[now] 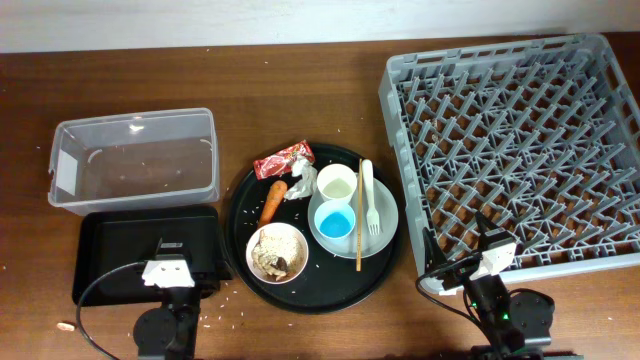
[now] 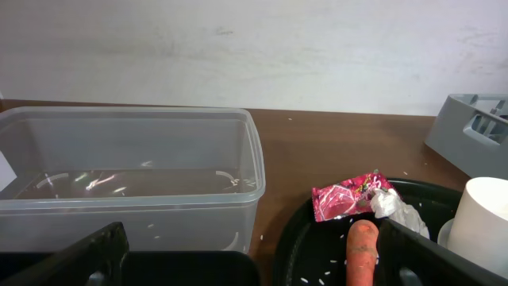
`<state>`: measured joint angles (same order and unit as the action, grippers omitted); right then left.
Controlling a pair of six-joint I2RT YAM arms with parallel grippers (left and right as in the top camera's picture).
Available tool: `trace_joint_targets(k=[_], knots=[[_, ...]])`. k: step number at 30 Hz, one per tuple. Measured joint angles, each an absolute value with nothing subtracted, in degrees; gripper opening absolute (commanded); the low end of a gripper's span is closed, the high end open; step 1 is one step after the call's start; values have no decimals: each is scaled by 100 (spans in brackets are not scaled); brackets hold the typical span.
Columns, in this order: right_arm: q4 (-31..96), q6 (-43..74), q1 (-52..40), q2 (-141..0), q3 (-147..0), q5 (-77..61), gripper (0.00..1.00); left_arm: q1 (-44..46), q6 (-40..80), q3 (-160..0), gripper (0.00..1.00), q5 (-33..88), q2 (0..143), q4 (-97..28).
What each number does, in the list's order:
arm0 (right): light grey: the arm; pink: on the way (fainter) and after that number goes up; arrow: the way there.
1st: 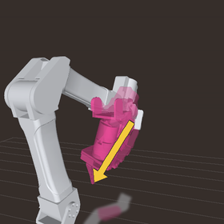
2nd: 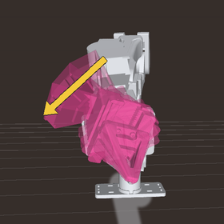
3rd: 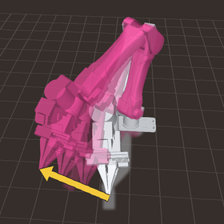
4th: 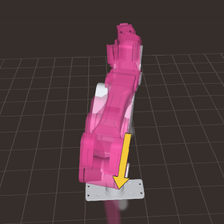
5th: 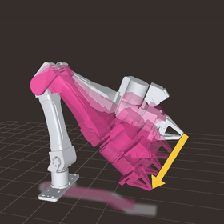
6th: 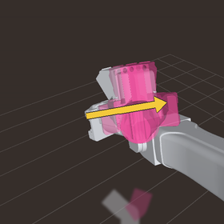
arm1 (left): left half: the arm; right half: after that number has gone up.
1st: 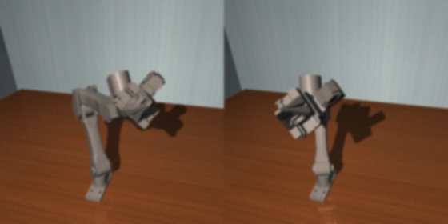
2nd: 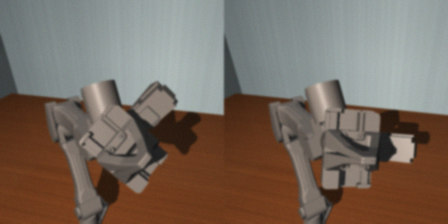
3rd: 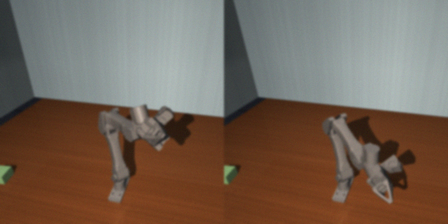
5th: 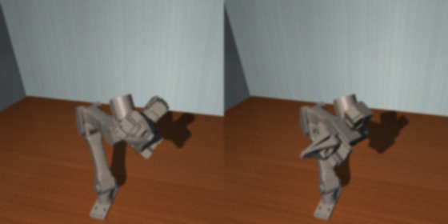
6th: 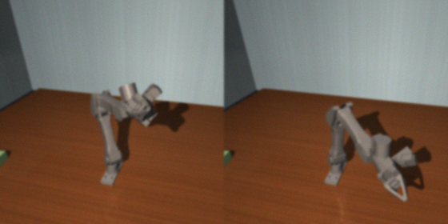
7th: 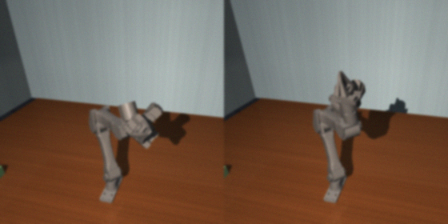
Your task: Sort waste into correct bins and load items into the dishwasher rack
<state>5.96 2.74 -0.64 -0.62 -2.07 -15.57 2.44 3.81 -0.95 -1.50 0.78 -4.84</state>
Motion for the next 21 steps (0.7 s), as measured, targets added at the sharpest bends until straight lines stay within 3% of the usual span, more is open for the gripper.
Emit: trace_joint_targets(k=[21], knots=[[596,272,-64,-62,-207,-1559,99,244,384,-95,99,8,78,-464]])
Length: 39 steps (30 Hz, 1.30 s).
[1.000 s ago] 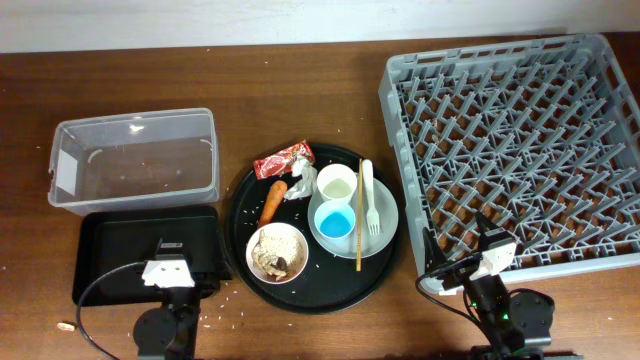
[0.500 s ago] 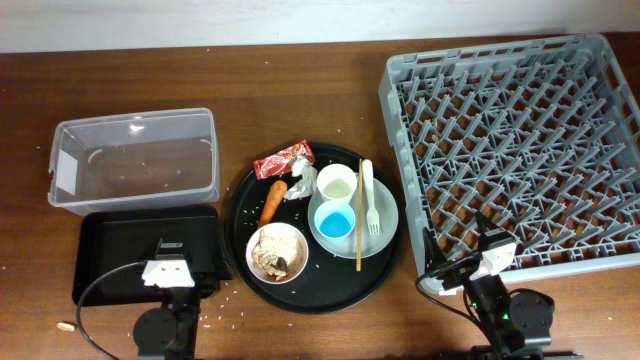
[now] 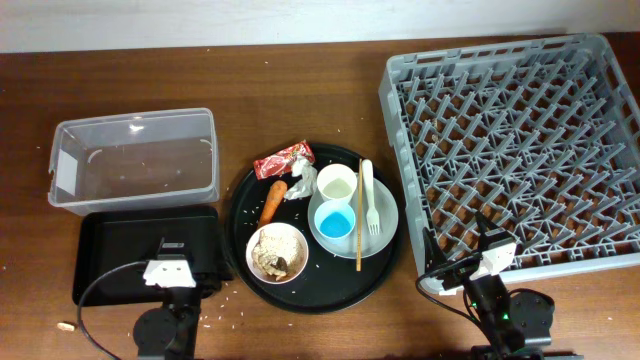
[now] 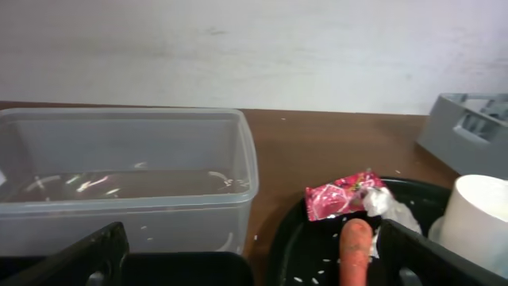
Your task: Sort waste into correct bins and load items into the dishwasher rack
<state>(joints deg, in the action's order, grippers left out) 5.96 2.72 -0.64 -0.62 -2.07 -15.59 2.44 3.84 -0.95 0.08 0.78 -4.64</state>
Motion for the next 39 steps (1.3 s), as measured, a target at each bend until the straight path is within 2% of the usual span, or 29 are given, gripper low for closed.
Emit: trace_joint_targets(k=[3,7,10,11,15,18,21,22,23,27,31,33,36,38,39], knots=[[596,301,-64,-62,-207,-1671,99,242,386,-95,99,740,78,-377],[639,974,-67,-64,-270,-2508,99,237,569,-222,99,2071,80,-423],[1671,1485,-67,-213,-1323,-2816,99,239,698,-1413,99,2272,220,-1966],[2473,1511,-64,-432,-1938,-2869,98,237,705,-1907,99,2226,379,-2521],[4803,996,-67,-2025,-4237,-2917,99,237,722,-4294,99,1929,1935,-4375],[5513,327,-95,-3739,-5876,-2965,99,237,733,-6420,99,1691,4012,-5848],[5662,274,-121,-4893,-6641,-3332,99,235,707,-7343,99,1826,5068,-6239],[5841,303,-228,-5172,-6731,-3330,99,233,709,-7347,79,1984,5124,-6254],[5996,325,-478,-5719,-6770,-3238,99,233,714,-7369,73,2255,5214,-6114],[6080,825,-1212,-6694,-6788,-2443,99,637,760,-7406,67,2423,5647,-6012],[6357,1553,-1096,-6567,-7120,-1627,99,2040,956,-7437,58,1706,6980,-5924],[6643,1811,-840,-6305,-7577,-1347,99,2729,1232,-7439,53,1175,7988,-5483],[7037,1929,-727,-6069,-7773,-1247,99,3059,1444,-7448,43,974,9194,-4792],[7244,1938,-727,-6075,-7778,-1229,99,3103,1564,-7448,40,956,9743,-4683],[7303,1944,-727,-6082,-7778,-1221,99,3100,1616,-7448,34,952,9926,-4646]])
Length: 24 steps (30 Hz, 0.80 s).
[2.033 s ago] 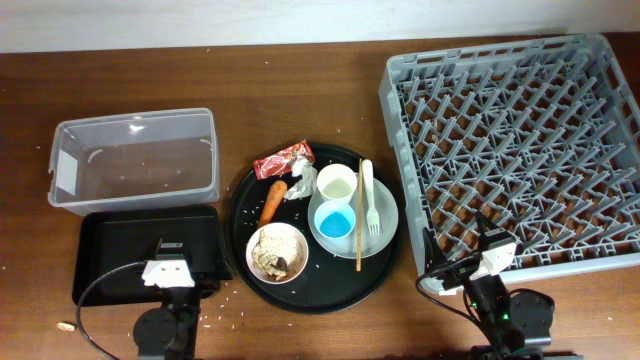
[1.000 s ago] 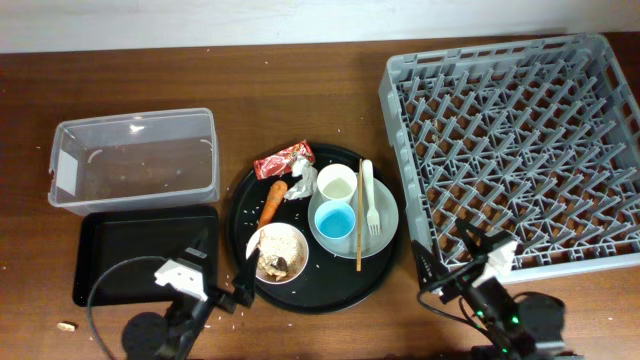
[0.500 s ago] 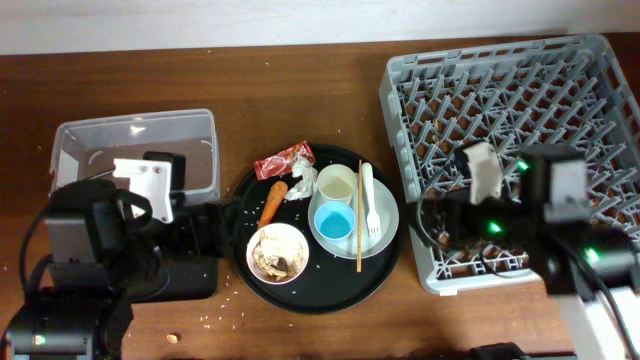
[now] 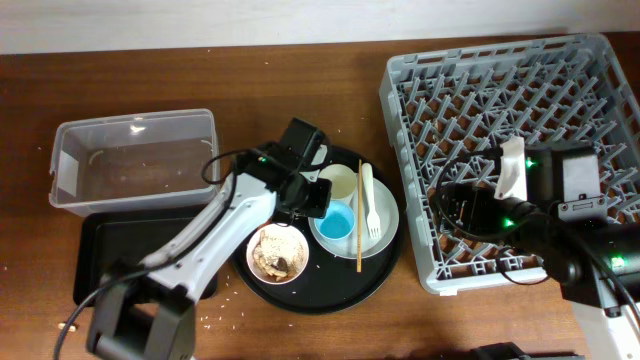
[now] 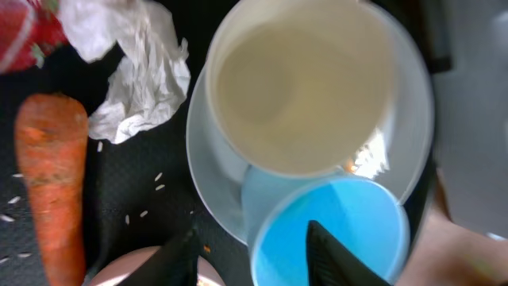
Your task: Sort waste into correct bins and load items into the dishwasher rack
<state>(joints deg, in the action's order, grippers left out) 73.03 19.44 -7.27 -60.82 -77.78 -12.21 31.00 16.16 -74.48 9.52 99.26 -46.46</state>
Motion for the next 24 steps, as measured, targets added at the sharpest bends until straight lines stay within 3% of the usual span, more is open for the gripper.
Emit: trace_joint_targets(k=[1,4,5,9,14,16,19,22,24], knots=[[7325,1951,-727,-6101,-7778,-1216,99,3103,1636,-7448,22,954,10095,-4600],[7347,1953,-727,-6167,-7778,-1186,99,3103,1695,-7448,2,980,10451,-4539],[7384,1949,-727,-6187,-7778,-1186,99,3116,1702,-7448,1,987,10455,-4550],[7408,1949,-727,-6211,-7778,-1184,99,3188,1715,-7448,0,1076,10455,-4606],[7415,1951,-727,-6211,-7778,-1184,100,3192,1715,-7741,0,1188,9835,-5758],[7358,1789,-727,-6211,-7778,-1304,93,3124,1518,-7841,0,1457,9253,-5887],[6954,749,-716,-6215,-7778,-2849,86,2436,744,-7909,0,3030,8289,-5662],[6425,-429,-716,-6226,-7776,-5290,91,1850,64,-7957,0,4851,7732,-5306],[6224,-770,-716,-6230,-7776,-6003,91,1741,-69,-7955,0,5391,7673,-5065]])
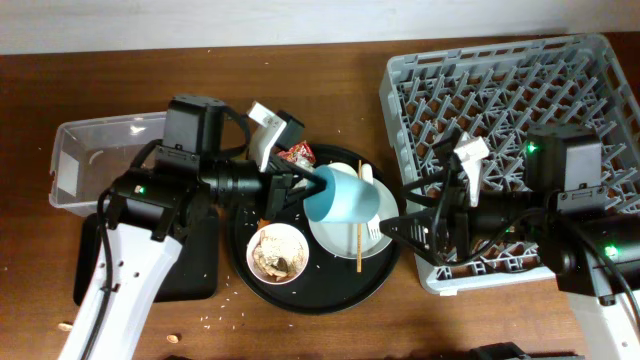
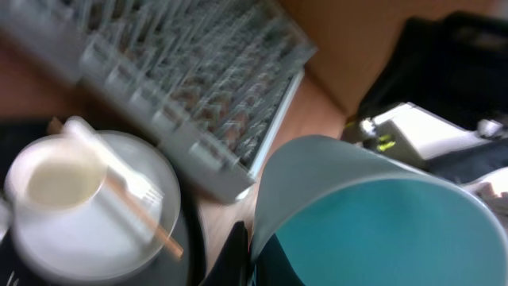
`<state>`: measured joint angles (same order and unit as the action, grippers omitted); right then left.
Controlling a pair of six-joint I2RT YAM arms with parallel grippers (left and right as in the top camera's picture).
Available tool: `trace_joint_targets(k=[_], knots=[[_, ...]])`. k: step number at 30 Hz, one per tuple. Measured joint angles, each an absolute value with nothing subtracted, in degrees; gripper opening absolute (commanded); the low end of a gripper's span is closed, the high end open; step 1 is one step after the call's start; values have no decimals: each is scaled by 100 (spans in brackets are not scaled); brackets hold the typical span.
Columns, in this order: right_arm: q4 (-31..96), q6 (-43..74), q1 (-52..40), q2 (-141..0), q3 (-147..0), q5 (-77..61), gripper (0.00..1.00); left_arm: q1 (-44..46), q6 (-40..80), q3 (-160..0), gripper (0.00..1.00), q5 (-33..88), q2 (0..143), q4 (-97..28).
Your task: Sort waste into correct bins and load items into the dishwasher rack
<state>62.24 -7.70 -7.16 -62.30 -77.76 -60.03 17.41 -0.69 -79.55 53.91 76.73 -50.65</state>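
Observation:
My left gripper [image 1: 300, 187] is shut on the rim of the blue cup [image 1: 340, 197], which hangs tilted on its side above the black round tray [image 1: 300, 300]. In the left wrist view the blue cup [image 2: 381, 222] fills the lower right, with a dark finger [image 2: 236, 254] at its rim. Below lie the white plate [image 2: 48, 238], the white cup [image 2: 55, 179], a white fork [image 2: 119, 171] and a chopstick [image 2: 147, 226]. The grey dishwasher rack [image 1: 520, 100] stands at the right. My right gripper [image 1: 393, 228] reaches left past the rack's front left corner; its jaws are unclear.
A bowl of food scraps [image 1: 277, 252] sits at the tray's front left, and a red wrapper [image 1: 297, 153] at its back. The clear plastic bin [image 1: 70, 150] stands far left, partly under my left arm, with the black bin [image 1: 200, 270] in front of it.
My left gripper was low over the blue cup on the plate; now it is shut on the cup's rim and holds it raised and tilted. My right gripper has moved left towards the tray.
At first both arms were folded at the table's front edge, with the blue cup upright on the white plate. Then my left gripper was down over the two cups and my right arm above the rack. Now the blue cup is off the plate, in my left gripper.

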Motion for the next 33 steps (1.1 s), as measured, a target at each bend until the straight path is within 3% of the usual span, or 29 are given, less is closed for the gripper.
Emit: trace_joint_targets(k=[6,14,15,16,17,18,20,21,23,27,30,33], knots=[[5645,-1098,-757,-6230,-7776,-6984,85,1726,-220,-7955,0,7122,7649,-4038],[5437,-1205,-1319,-6289,-7780,-6860,57,1728,-222,-7955,2,7769,7638,-3557],[5435,-1219,-1323,-6289,-7780,-6864,54,1728,-220,-7955,18,7776,7638,-3527],[5435,-1225,-1323,-6289,-7782,-6853,51,1723,-222,-7955,46,7787,7638,-3514],[5465,-1214,-1347,-6285,-7784,-6751,48,1723,-204,-7955,60,7762,7638,-3461],[5483,-1192,-1350,-6285,-7784,-6584,47,1723,-255,-7955,62,7758,7638,-3444],[5481,-919,-1173,-6243,-7784,-6263,47,1723,-255,-7955,92,7693,7638,-3444],[5513,-744,-930,-6110,-7784,-6202,47,1693,-261,-7955,99,7474,7638,-3433],[5621,-414,-270,-5824,-7797,-6066,47,1643,-239,-7955,99,7164,7640,-3422],[6947,242,2119,-5839,-7828,-3844,47,1710,-259,-7957,99,7310,7616,-3479],[7310,711,2891,-6348,-7835,-2134,47,1712,-259,-7957,99,7271,7616,-3577],[7478,1203,2961,-7116,-7832,-823,47,1712,-259,-7957,99,7170,7616,-3800]])
